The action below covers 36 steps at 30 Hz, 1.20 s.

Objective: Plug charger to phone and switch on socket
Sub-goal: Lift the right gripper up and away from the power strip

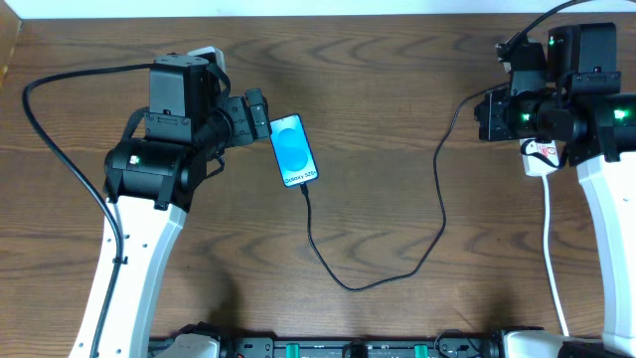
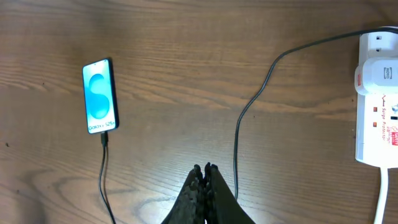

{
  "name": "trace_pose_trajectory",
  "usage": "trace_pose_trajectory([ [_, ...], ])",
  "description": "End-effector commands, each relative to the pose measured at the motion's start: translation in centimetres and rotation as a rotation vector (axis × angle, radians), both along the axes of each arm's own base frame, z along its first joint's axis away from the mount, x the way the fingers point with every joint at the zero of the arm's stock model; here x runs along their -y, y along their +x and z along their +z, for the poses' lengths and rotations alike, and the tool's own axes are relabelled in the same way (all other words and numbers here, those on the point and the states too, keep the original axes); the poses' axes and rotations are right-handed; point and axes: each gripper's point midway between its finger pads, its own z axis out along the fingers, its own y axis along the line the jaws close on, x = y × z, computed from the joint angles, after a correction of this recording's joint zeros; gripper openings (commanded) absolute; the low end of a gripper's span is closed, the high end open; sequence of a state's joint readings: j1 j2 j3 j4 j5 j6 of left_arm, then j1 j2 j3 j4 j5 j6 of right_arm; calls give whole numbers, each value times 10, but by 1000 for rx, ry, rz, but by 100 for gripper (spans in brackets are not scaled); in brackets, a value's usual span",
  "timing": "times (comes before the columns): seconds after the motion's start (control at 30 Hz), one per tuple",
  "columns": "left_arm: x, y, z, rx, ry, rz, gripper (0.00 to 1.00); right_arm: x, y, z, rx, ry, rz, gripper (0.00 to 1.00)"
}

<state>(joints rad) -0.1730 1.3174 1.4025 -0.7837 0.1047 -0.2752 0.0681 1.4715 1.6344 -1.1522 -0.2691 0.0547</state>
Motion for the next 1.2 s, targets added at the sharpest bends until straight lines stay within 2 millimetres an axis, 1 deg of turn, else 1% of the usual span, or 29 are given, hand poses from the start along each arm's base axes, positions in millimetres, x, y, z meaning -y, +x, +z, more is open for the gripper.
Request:
trace_pose_trajectory([
  [0.0, -2, 0, 2, 9, 16, -1, 95, 0, -2, 9, 37, -15, 16, 3],
  [0.03, -2, 0, 2, 9, 16, -1, 95, 0, -1, 10, 41, -15, 16, 5],
  [0.1, -2, 0, 2, 9, 16, -1, 95, 0, 0, 10, 45, -15, 16, 13],
  [0.17, -2, 0, 2, 9, 16, -1, 95, 0, 0, 10, 45, -15, 15, 26],
  [0.2, -2, 0, 2, 9, 16, -1, 95, 0, 0, 10, 45, -15, 15, 50],
  [0.23, -2, 0, 2, 9, 16, -1, 95, 0, 0, 10, 44, -15, 15, 83],
  [0.27, -2, 0, 2, 9, 16, -1, 95, 0, 0, 10, 44, -15, 15, 99],
  [0.43, -2, 0, 2, 9, 16, -1, 95, 0, -4, 7, 26, -16, 16, 99],
  [0.5, -2, 0, 2, 9, 16, -1, 95, 0, -11, 3, -7, -18, 16, 99],
  [0.57, -2, 0, 2, 9, 16, -1, 95, 2, -13, 1, -19, -27, 10, 99],
  [1.0, -2, 0, 2, 9, 16, -1, 95, 6, -11, 1, -12, -47, -3, 99],
  [1.17, -2, 0, 2, 9, 16, -1, 95, 8, -3, 4, 20, -55, -10, 99],
])
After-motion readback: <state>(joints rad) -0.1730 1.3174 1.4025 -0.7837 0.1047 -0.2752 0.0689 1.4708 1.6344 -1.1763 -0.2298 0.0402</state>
